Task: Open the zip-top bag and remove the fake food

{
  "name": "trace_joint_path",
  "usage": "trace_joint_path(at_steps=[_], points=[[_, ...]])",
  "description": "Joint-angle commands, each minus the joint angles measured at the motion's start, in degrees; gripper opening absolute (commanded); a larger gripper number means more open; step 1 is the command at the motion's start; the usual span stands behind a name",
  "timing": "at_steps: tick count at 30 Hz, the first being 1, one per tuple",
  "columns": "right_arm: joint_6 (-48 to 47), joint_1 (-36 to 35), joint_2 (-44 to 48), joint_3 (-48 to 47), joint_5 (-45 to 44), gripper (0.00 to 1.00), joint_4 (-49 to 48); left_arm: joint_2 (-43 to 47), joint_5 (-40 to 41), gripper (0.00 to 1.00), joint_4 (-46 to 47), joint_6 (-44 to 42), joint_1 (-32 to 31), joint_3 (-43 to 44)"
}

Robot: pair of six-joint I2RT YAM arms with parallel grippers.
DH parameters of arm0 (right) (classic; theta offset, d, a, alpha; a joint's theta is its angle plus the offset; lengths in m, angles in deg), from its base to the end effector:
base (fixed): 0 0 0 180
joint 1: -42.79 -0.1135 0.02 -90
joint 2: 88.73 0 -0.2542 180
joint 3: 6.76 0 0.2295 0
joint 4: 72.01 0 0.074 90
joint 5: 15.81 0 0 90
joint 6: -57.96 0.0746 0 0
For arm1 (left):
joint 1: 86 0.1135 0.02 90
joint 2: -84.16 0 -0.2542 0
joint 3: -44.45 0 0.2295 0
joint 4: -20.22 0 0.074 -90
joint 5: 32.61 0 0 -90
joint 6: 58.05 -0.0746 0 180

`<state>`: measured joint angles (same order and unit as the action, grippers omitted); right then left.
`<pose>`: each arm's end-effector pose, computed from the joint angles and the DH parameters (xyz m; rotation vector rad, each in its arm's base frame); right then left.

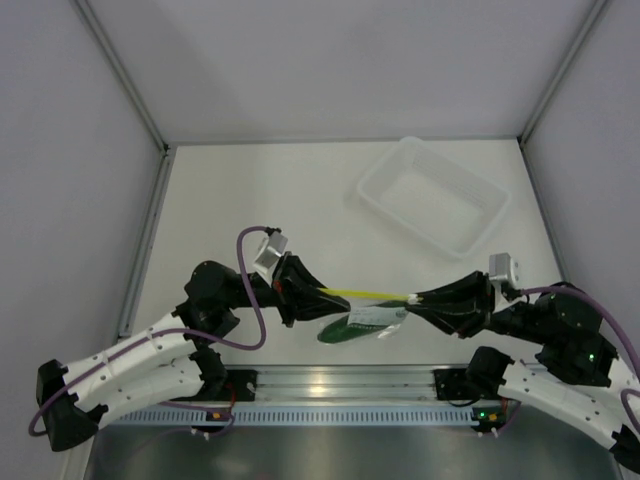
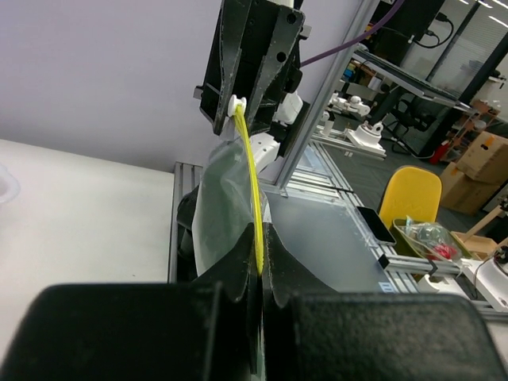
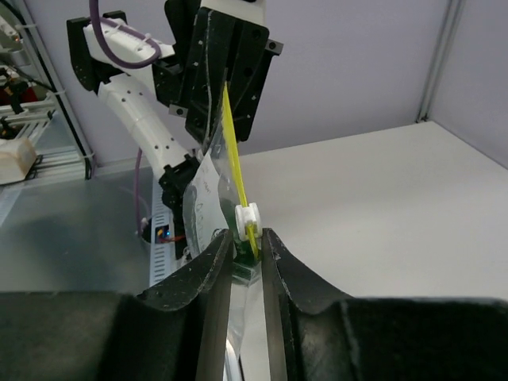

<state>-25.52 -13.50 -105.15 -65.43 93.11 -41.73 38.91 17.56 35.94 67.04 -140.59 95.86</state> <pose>0.0284 0.0862 0.3696 -0.8742 1.1812 1.1304 0.0718 -0.1834 0.3676 0.9215 1.1822 -1.7174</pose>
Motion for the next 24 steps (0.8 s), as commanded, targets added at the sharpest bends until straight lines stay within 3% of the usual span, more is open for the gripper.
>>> trace_joint_path(at_steps=[1, 3, 10, 17, 24], points=[[-0.99, -1.01, -1.24, -1.76, 5.08, 0.22, -2.99, 0.78, 0.02, 0.0, 4.9, 0.59, -0.26, 1.19], [-0.99, -0.93, -0.98, -1.67, 5.95, 0.22, -3.16, 0.7, 0.11, 0.0, 5.43, 0.77, -0.26, 1.1], [-0.9, -0.93, -0.01, -1.76, 6.75, 0.08, -2.99, 0.96, 1.77, 0.0, 5.51, 0.59, -0.17, 0.32], [-0.72, -0.92, 1.04, -1.58, 6.31, 0.09, -2.46, 1.84, 4.68, 0.0, 5.51, 0.5, -0.26, -0.48], [-0.46, -1.01, 1.48, -1.58, 5.25, 0.17, -1.85, 1.49, 5.47, 0.0, 5.43, 0.5, -0.26, -0.48]])
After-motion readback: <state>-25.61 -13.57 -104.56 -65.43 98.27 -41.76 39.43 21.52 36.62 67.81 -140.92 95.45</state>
